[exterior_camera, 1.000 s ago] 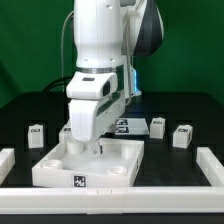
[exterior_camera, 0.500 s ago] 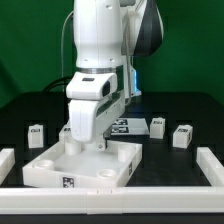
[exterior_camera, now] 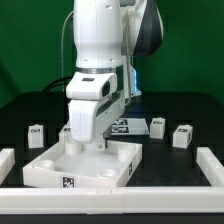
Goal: Assemble one leg
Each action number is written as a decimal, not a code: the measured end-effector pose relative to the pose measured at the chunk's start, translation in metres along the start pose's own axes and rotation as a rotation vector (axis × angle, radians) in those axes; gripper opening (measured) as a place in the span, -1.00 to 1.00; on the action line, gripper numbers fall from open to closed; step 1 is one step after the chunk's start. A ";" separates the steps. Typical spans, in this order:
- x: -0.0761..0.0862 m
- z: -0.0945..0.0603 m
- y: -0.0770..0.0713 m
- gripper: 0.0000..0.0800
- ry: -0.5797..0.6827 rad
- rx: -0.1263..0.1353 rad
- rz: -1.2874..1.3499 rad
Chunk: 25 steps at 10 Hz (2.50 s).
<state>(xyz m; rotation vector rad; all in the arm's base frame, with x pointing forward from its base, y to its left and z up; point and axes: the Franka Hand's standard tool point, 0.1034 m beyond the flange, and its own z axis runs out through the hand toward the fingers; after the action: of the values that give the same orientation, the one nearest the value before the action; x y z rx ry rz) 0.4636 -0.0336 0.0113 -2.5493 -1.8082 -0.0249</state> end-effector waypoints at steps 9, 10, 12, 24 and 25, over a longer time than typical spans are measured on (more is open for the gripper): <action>0.053 0.001 0.003 -0.85 -0.015 0.010 -0.325; 0.065 0.001 0.002 -0.85 -0.014 0.011 -0.347; 0.083 0.002 0.001 -0.85 -0.013 0.011 -0.379; 0.087 0.002 0.000 0.62 -0.012 0.009 -0.353; 0.087 0.002 0.000 0.62 -0.012 0.009 -0.353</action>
Offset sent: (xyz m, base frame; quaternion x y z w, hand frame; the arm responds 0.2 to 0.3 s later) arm 0.0129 0.0488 -0.0075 0.0572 0.0166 -0.2334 0.9705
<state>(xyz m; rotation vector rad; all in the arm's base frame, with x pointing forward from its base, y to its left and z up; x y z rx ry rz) 0.4921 0.0488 0.0107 -2.1941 -2.2293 -0.0061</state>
